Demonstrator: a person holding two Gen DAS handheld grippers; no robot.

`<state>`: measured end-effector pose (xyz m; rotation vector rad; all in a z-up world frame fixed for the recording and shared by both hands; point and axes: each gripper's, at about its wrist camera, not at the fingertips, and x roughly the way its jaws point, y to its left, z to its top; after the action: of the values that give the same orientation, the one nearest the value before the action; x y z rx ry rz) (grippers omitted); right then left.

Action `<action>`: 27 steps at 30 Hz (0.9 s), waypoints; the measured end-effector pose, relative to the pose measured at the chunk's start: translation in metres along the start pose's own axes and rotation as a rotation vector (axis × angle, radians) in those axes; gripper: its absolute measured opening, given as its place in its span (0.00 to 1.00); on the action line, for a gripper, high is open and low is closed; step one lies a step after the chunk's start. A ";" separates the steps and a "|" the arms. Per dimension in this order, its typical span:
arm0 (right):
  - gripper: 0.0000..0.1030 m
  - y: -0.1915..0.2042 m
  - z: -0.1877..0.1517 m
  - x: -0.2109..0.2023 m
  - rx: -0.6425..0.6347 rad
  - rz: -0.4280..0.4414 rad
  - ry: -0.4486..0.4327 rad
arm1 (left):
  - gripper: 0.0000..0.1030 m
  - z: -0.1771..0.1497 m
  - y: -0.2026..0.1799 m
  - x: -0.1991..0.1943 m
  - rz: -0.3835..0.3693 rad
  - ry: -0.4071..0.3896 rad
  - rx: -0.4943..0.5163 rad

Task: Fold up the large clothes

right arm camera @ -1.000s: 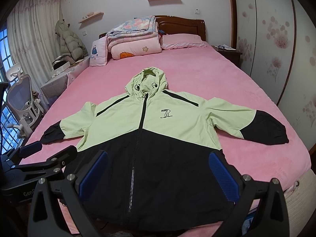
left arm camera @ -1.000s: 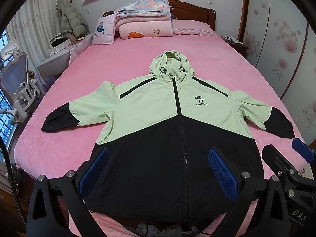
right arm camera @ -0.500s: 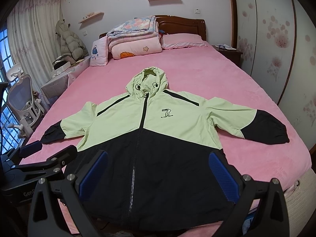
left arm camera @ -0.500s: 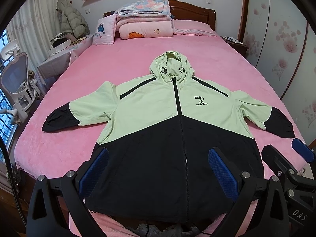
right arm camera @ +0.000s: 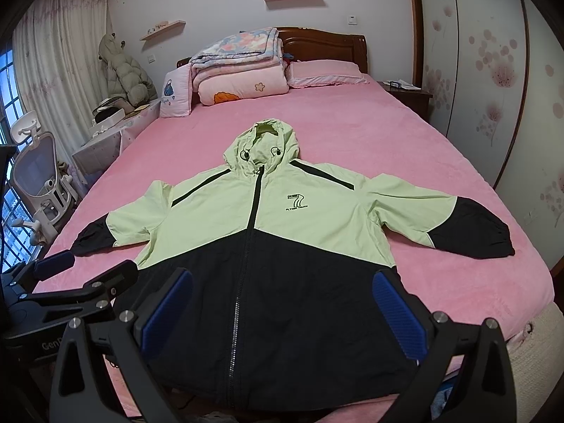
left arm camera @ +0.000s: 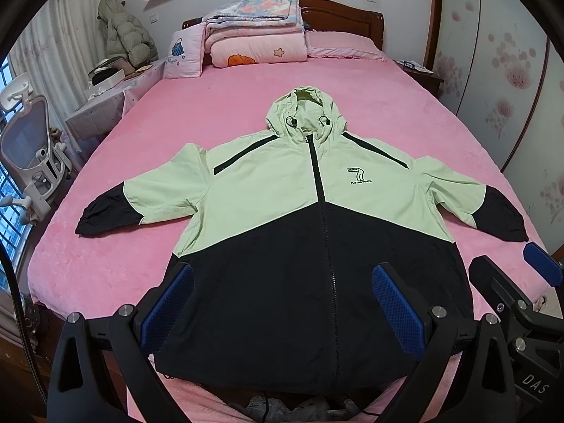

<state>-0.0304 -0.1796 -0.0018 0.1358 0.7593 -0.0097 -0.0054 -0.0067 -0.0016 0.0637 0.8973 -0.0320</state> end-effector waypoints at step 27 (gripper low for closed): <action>0.99 -0.023 0.014 -0.003 0.017 -0.052 -0.043 | 0.98 0.013 -0.008 0.004 -0.018 -0.001 -0.013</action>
<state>-0.0243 -0.2049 0.0080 0.1320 0.7197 -0.0685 0.0067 -0.0154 0.0024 0.0436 0.8974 -0.0435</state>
